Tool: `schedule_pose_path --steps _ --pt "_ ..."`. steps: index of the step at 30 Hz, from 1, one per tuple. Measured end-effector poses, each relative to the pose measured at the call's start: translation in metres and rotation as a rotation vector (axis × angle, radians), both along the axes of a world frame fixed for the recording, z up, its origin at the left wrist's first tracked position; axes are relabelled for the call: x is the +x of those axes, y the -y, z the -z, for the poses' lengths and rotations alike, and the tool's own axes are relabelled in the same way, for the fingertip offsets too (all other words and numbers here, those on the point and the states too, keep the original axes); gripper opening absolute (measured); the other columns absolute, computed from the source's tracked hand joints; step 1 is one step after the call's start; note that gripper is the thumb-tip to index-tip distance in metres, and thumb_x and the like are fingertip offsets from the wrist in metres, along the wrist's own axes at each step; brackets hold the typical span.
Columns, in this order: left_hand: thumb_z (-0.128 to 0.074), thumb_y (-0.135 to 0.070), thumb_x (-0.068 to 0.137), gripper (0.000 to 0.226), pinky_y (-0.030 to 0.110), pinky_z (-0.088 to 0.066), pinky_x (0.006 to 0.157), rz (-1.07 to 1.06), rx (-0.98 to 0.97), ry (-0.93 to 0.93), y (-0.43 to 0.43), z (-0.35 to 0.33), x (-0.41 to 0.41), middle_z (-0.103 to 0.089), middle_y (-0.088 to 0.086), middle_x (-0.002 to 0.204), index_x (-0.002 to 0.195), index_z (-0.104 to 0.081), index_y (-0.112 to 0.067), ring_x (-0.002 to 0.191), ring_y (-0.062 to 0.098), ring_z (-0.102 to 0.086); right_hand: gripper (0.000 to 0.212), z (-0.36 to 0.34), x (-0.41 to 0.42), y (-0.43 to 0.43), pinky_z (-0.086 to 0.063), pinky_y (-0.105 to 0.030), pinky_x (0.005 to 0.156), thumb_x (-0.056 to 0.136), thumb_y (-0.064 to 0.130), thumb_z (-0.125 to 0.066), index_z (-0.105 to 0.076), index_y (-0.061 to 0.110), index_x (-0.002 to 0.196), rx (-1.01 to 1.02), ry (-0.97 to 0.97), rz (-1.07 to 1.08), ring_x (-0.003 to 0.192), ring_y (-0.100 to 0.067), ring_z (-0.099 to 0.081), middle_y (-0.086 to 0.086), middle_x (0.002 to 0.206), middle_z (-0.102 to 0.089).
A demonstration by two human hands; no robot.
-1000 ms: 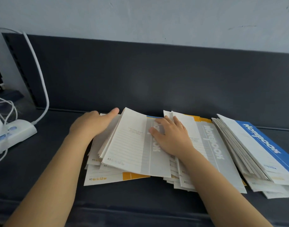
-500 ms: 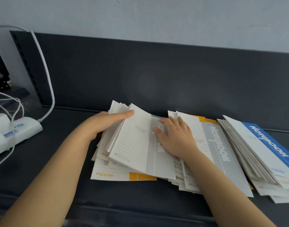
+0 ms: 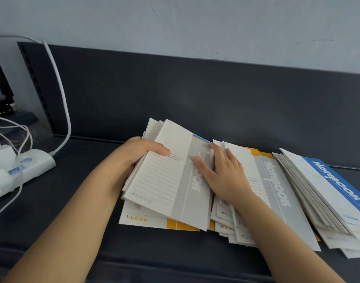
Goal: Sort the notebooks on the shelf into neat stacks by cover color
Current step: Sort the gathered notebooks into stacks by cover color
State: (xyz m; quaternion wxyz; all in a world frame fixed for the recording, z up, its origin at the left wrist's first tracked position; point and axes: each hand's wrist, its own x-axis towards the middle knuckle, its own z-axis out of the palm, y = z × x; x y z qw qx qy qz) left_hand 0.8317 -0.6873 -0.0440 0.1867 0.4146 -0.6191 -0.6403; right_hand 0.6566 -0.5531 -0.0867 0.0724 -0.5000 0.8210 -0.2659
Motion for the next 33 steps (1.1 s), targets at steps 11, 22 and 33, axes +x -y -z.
schedule_pose_path --steps 11,22,33 --pt "-0.079 -0.006 0.046 0.069 0.039 -0.057 0.060 -0.004 -0.148 -0.464 0.006 -0.009 0.027 -0.074 0.011 0.095 0.112 -0.063 -0.017 0.085 0.032 -0.073 0.083 -0.025 0.014 0.007 -0.013 -0.050 0.117 0.066 0.083 -0.051 -0.031 0.039 0.132 -0.245 0.443 -0.122 0.123 -0.005 -0.047 0.018 0.128 -0.056" --pt "-0.072 -0.011 0.056 0.060 0.033 -0.057 0.074 0.196 -0.396 -0.781 -0.002 -0.007 0.018 -0.072 0.004 0.101 0.114 -0.060 -0.010 0.100 0.024 -0.068 0.081 -0.058 0.026 0.013 -0.057 -0.025 0.075 0.058 0.014 -0.089 -0.039 0.025 0.121 -0.824 0.594 -0.253 0.101 -0.003 -0.064 0.014 0.109 -0.063" --pt "-0.092 -0.049 0.048 0.065 0.028 -0.055 0.081 0.359 -0.462 -0.649 -0.009 -0.009 0.016 -0.072 -0.005 0.109 0.109 -0.071 -0.041 0.108 0.017 -0.066 0.085 -0.039 0.035 0.009 -0.055 -0.021 0.076 0.062 0.016 -0.086 -0.035 0.026 0.129 -0.822 0.701 -0.271 0.104 -0.004 -0.063 0.013 0.114 -0.062"
